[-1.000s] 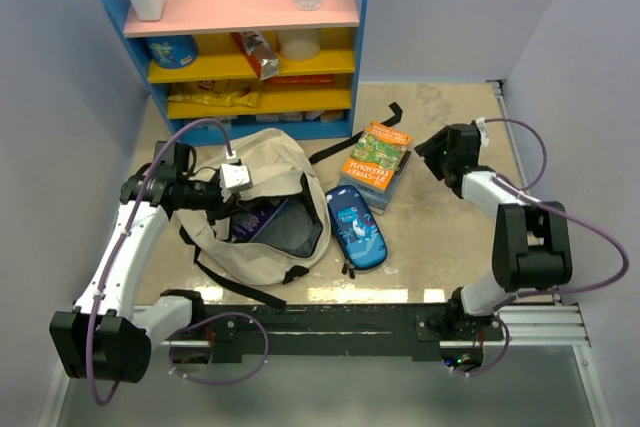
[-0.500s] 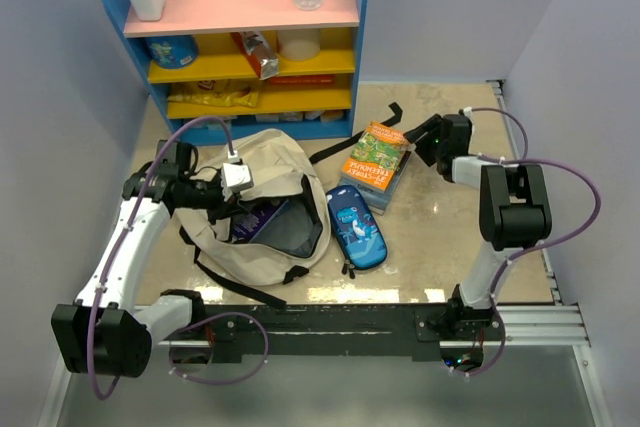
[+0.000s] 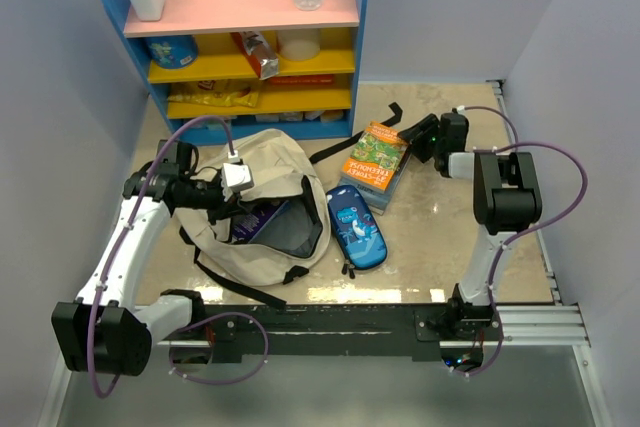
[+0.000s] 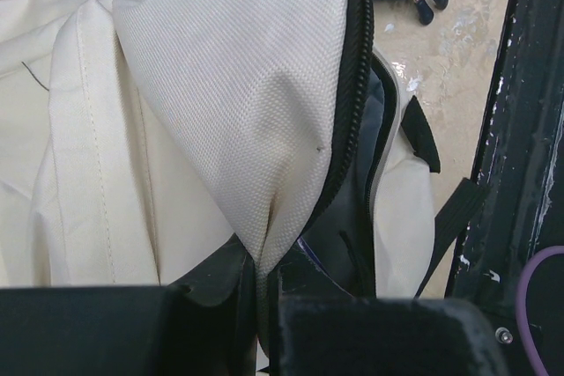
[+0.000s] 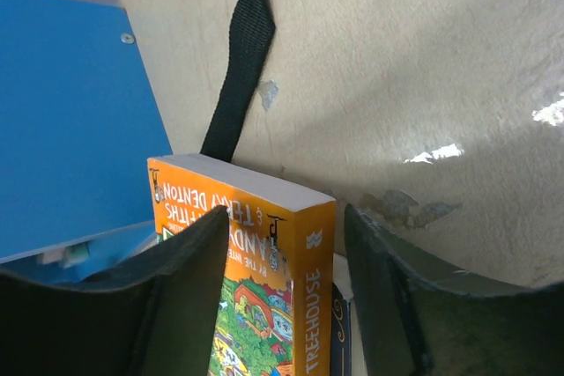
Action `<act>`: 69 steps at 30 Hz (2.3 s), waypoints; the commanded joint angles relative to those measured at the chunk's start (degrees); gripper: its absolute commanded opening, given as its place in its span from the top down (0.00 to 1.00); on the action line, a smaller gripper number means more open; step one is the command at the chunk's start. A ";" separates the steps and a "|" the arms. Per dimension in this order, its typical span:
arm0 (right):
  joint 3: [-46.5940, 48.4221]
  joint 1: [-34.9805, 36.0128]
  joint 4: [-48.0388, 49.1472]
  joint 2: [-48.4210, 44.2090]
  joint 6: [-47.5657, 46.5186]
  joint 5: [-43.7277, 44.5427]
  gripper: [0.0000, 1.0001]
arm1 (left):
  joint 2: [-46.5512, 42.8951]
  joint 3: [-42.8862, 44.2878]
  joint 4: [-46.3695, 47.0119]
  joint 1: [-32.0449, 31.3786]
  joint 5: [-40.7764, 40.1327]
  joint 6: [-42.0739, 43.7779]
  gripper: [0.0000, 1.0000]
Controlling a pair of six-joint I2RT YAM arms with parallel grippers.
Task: Pack the student bag
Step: Pick up the book from the center of the board, then place the book in the student bag.
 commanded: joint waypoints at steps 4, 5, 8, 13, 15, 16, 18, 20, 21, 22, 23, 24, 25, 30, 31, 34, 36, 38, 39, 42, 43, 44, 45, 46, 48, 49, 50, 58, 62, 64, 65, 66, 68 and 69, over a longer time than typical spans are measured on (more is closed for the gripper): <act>2.71 -0.10 2.66 0.59 -0.64 -3.52 0.55 | 0.10 0.96 1.32 -0.27 1.28 1.90 1.00; 2.80 -0.18 2.57 0.68 -0.63 -3.52 0.58 | 0.02 0.88 1.32 -0.27 1.11 2.07 1.00; 3.15 -0.10 2.39 0.95 -0.46 -4.23 0.65 | -0.07 1.05 1.06 -0.27 0.93 2.25 1.00; 2.53 -0.10 2.57 -1.15 -0.72 -3.18 0.87 | -0.33 0.88 0.97 -0.27 1.11 2.34 1.00; 2.53 -0.18 1.78 -2.82 -1.42 -2.38 0.98 | -0.51 0.79 0.97 -0.27 1.11 2.17 1.00; 2.27 -0.10 1.60 -4.92 -1.51 -2.12 1.00 | -0.60 0.79 1.06 -0.36 1.02 2.16 1.00; 1.83 -0.10 1.16 -7.39 -1.17 -1.85 1.00 | -0.69 0.70 1.06 -0.27 1.28 2.08 1.00; 0.69 -0.01 1.16 -11.07 -0.29 -2.55 1.00 | -0.77 0.70 1.14 -0.27 1.37 1.99 1.00; 0.25 -0.01 1.16 -12.49 1.11 -2.99 1.00 | -0.95 0.70 1.23 -0.27 1.55 1.90 1.00; -1.15 -0.01 1.42 -13.81 1.82 -3.34 1.00 | -0.78 0.70 1.32 -0.27 1.72 1.73 1.00; -1.86 -0.09 1.60 -16.60 2.52 -3.70 1.00 | -0.86 0.70 1.41 -0.27 1.90 1.64 1.00; -3.08 -0.01 1.17 -18.02 3.31 -3.70 1.00 | -0.95 0.87 1.32 -0.27 1.99 1.64 1.00; -3.61 0.08 1.16 -19.52 3.41 -3.70 1.00 | -1.04 0.79 1.32 -0.27 2.16 1.55 1.00; -6.42 0.17 -3.06 -26.10 2.35 -4.31 1.00 | -1.56 0.96 1.06 -0.27 2.25 1.64 1.00; -7.56 0.43 -1.49 -27.17 3.14 -5.10 1.00 | -1.74 0.96 1.06 -0.27 2.25 1.64 1.00; -11.52 2.01 1.07 -32.96 7.01 -7.64 1.00 | -2.09 0.88 1.50 -0.27 2.42 1.02 1.00; -12.58 3.67 0.03 -36.22 8.15 -8.36 1.00 | -2.35 1.05 1.93 -0.27 2.69 0.41 1.00; -13.72 4.82 -1.21 -42.28 9.64 -9.23 1.00 | -2.62 0.88 2.29 -0.27 2.95 0.14 1.00; -14.60 5.87 -1.82 -44.47 10.17 -9.50 1.00 | -2.71 0.70 2.72 -0.27 3.13 -0.12 1.00; -16.44 8.77 -4.46 -51.51 12.02 -10.11 1.00 | -2.88 0.52 3.43 -0.27 3.22 -0.82 1.00; -16.89 9.65 -4.90 -52.74 12.54 -10.64 1.00 | -2.88 0.52 3.52 -0.27 3.22 -0.91 1.00; -17.33 10.27 -5.60 -55.02 13.51 -11.51 1.00 | -2.97 0.70 3.43 -0.27 3.22 -1.00 1.00; -18.20 11.67 -6.30 -56.00 13.78 -11.96 1.00 | -3.15 0.79 3.43 -0.27 3.13 -1.00 1.00; -18.73 12.20 -7.96 -57.14 14.04 -12.31 1.00 | -3.23 0.87 3.34 -0.27 3.04 -1.09 1.00; -21.09 13.96 -9.38 -60.74 15.09 -12.66 1.00 | -3.85 0.96 3.43 -0.27 2.78 -1.18 1.00; -22.07 14.66 -10.34 -62.06 15.45 -12.58 1.00 | -4.02 0.96 3.52 -0.27 2.78 -1.26 1.00; -23.12 15.45 -10.87 -64.77 16.15 -12.32 1.00 | -4.29 0.88 3.61 -0.27 2.86 -1.35 1.00; -34.38 25.73 -7.99 -69.29 22.74 -8.02 1.00 | -3.77 1.75 3.17 -0.27 3.04 -1.61 1.00; -30.98 32.14 -2.80 -61.65 22.66 -6.95 1.00 | -3.41 2.37 2.73 -0.27 3.48 -2.05 1.00; -28.86 34.35 -0.60 -54.98 22.05 -8.26 1.00 | -3.67 2.54 2.73 -0.27 3.31 -2.06 1.00; -27.02 35.84 0.36 -52.78 22.13 -9.05 1.00 | -3.76 2.46 2.73 -0.27 3.22 -2.06 1.00; -26.30 36.46 2.55 -48.75 22.30 -9.67 1.00 | -3.94 2.46 2.64 -0.27 3.04 -2.06 1.00; -24.64 37.95 4.67 -46.00 23.09 -10.47 1.00 | -4.29 2.46 2.64 -0.27 3.13 -2.14 1.00; -23.93 38.22 5.55 -44.60 23.10 -10.73 1.00 | -4.29 2.46 2.64 -0.27 3.22 -2.14 1.00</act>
